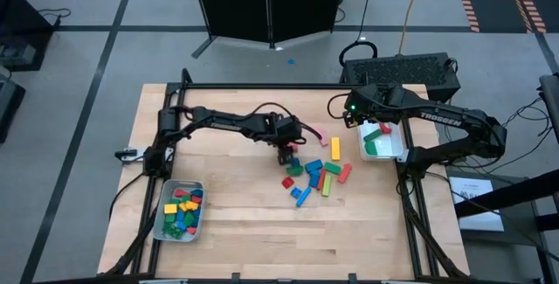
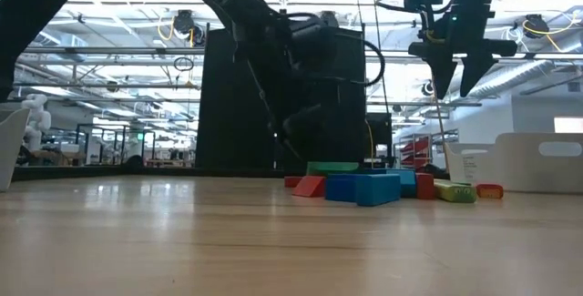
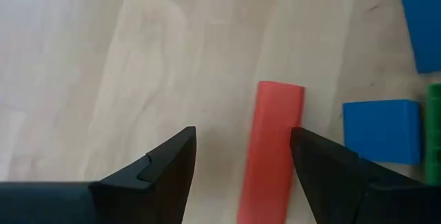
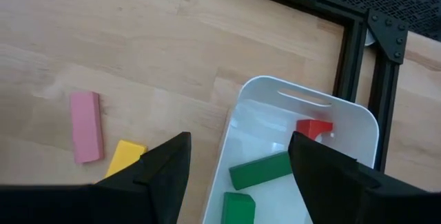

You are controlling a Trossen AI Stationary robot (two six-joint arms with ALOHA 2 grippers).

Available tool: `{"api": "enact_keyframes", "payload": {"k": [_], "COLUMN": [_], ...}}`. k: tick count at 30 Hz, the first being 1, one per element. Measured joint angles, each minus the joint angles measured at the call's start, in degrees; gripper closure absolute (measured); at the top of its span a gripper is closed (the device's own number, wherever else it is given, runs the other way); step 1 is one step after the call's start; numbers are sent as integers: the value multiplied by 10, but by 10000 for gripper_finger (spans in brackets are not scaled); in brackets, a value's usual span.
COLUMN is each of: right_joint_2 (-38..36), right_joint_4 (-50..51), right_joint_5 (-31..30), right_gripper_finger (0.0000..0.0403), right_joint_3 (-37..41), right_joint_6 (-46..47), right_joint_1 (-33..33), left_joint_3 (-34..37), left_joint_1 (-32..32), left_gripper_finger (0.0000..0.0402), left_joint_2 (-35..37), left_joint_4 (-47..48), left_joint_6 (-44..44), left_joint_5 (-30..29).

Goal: Sort blocks by size
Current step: Put the orange block into the white bin

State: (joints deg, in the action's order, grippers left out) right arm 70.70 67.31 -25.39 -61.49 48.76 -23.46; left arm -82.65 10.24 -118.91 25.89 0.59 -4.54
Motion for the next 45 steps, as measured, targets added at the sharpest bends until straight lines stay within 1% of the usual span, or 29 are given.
{"api": "enact_keyframes", "payload": {"k": [5, 8, 12, 14, 15, 19, 20, 24, 28, 30, 33, 35, 41, 45], "right_joint_2": [0, 0, 0, 0, 0, 0, 0, 0, 0, 0, 0, 0, 0, 0], "right_joint_4": [-1, -1, -2, -3, -3, -3, -3, -4, -23, -44, -91, -125, -240, -322], "right_joint_5": [0, 0, 0, 0, 0, 0, 0, 0, 3, 10, 28, 51, 134, 208], "right_gripper_finger": [167, 167, 167, 167, 167, 167, 167, 167, 167, 167, 167, 167, 167, 167], "right_joint_3": [0, 0, 0, 0, 0, 0, 0, 0, 0, 0, 0, 0, 0, 0], "right_joint_6": [-2, -2, -2, -2, -2, -2, -2, -2, -26, -44, -76, -89, -98, -75], "right_joint_1": [0, 0, 0, 0, 0, 0, 0, 0, 0, 0, 0, 0, -2, -3], "left_joint_3": [-1, -2, -4, -4, -4, -4, -4, -3, 0, 0, -15, -19, -26, -25], "left_joint_1": [-1, 1, 0, 0, -1, 0, 1, 1, 2, 2, 1, 1, 2, 2], "left_gripper_finger": [165, 165, 170, 190, 208, 319, 323, 323, 323, 323, 323, 323, 323, 323], "left_joint_2": [-20, -27, -33, -33, -33, -33, -33, -33, -13, 7, 48, 75, 158, 183], "left_joint_4": [7, 8, 15, 15, 15, 20, 21, 20, 30, 41, 29, 33, 23, 18], "left_joint_6": [27, 28, 27, 28, 28, 28, 28, 26, 6, -2, -3, -3, -2, 12], "left_joint_5": [13, 37, 37, 35, 34, 33, 32, 31, 53, 54, 55, 49, -16, -47]}}
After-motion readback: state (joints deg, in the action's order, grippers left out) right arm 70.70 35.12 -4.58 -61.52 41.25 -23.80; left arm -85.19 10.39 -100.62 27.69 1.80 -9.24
